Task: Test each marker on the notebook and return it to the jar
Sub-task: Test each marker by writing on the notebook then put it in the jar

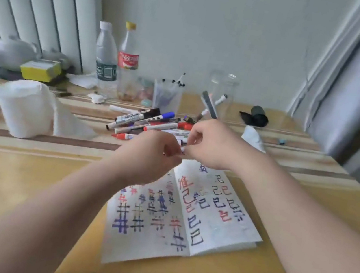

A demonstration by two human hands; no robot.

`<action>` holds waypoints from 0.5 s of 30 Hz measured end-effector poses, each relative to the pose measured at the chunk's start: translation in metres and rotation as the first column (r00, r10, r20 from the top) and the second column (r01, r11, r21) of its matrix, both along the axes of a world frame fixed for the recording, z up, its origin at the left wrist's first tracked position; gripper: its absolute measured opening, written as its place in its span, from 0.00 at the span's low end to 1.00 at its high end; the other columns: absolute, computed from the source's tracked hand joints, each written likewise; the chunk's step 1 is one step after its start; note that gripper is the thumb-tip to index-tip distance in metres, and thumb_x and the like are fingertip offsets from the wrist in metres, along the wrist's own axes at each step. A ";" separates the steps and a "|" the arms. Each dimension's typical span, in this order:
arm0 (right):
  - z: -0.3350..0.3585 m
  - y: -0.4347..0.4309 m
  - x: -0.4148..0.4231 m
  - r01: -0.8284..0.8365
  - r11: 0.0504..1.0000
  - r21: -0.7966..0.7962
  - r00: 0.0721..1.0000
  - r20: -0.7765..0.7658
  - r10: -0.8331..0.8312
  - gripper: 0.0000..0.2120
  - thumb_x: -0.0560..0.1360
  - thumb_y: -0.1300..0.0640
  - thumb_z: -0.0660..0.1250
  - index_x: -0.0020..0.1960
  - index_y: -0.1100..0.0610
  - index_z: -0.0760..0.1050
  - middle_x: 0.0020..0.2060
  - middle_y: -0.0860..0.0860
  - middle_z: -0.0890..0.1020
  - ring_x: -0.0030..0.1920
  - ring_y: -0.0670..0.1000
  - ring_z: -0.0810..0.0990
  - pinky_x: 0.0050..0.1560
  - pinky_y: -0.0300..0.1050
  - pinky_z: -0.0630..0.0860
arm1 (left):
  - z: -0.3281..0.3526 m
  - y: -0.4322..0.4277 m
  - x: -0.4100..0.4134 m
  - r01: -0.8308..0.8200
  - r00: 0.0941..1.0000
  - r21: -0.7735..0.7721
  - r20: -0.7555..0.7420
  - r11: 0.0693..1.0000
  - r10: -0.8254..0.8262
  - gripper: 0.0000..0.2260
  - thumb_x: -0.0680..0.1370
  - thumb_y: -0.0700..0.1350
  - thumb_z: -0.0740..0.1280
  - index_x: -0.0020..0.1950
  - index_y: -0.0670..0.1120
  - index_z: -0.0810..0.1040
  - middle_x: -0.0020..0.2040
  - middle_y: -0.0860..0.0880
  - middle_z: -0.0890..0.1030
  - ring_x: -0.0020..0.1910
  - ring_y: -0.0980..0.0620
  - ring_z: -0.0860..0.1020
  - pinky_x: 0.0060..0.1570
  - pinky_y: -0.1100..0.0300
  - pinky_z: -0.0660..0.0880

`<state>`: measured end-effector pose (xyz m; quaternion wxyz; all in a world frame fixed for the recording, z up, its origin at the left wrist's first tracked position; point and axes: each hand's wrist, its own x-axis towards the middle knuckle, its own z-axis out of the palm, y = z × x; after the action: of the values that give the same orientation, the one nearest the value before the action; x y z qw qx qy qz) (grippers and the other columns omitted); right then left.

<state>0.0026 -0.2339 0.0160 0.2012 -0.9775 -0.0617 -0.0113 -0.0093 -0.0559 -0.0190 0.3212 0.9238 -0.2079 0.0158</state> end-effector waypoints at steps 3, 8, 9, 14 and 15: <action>-0.013 -0.013 0.022 -0.078 0.997 0.010 0.995 -0.054 0.079 0.04 0.73 0.50 0.74 0.46 0.44 0.80 0.45 0.40 0.81 0.46 0.42 0.79 0.41 0.40 0.75 | -0.010 -0.018 0.026 -0.007 0.998 0.015 -0.059 1.000 0.008 0.00 0.80 0.52 0.69 0.50 0.57 0.79 0.51 0.57 0.83 0.33 0.58 0.80 0.28 0.63 0.74; -0.033 -0.028 0.052 -0.118 0.992 0.040 0.984 -0.130 0.122 0.05 0.77 0.47 0.68 0.47 0.46 0.81 0.44 0.43 0.83 0.47 0.46 0.81 0.48 0.47 0.79 | -0.037 -0.018 0.046 -0.105 0.950 -0.253 -0.312 0.962 0.022 0.09 0.81 0.44 0.63 0.57 0.58 0.76 0.54 0.58 0.84 0.34 0.51 0.82 0.26 0.65 0.71; -0.036 -0.031 0.056 -0.117 0.991 0.066 0.981 -0.150 0.126 0.08 0.78 0.46 0.67 0.47 0.48 0.82 0.43 0.45 0.84 0.47 0.48 0.82 0.48 0.49 0.79 | -0.041 -0.015 0.046 -0.116 0.936 -0.296 -0.353 0.948 0.004 0.11 0.80 0.46 0.62 0.58 0.60 0.76 0.54 0.59 0.85 0.33 0.51 0.81 0.26 0.64 0.71; -0.027 -0.055 0.060 -0.147 0.915 0.377 0.954 -0.190 0.232 0.22 0.75 0.35 0.62 0.47 0.51 0.83 0.37 0.50 0.87 0.39 0.44 0.82 0.46 0.48 0.72 | -0.049 -0.004 0.053 -0.215 0.865 -0.547 -0.491 0.809 -0.102 0.13 0.78 0.57 0.60 0.56 0.59 0.82 0.49 0.48 0.88 0.31 0.46 0.79 0.25 0.59 0.71; -0.025 -0.059 0.060 -0.144 0.891 0.430 0.955 -0.174 0.239 0.24 0.74 0.33 0.62 0.48 0.52 0.84 0.37 0.52 0.87 0.39 0.45 0.81 0.47 0.49 0.71 | -0.048 -0.004 0.054 -0.241 0.849 -0.576 -0.515 0.781 -0.118 0.14 0.78 0.60 0.61 0.55 0.57 0.83 0.49 0.46 0.87 0.31 0.45 0.79 0.25 0.59 0.71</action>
<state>0.0623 -0.2932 -0.0094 0.4086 -0.8970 -0.1316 0.1055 0.0451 -0.0594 -0.0675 0.6504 0.7401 -0.0636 -0.1585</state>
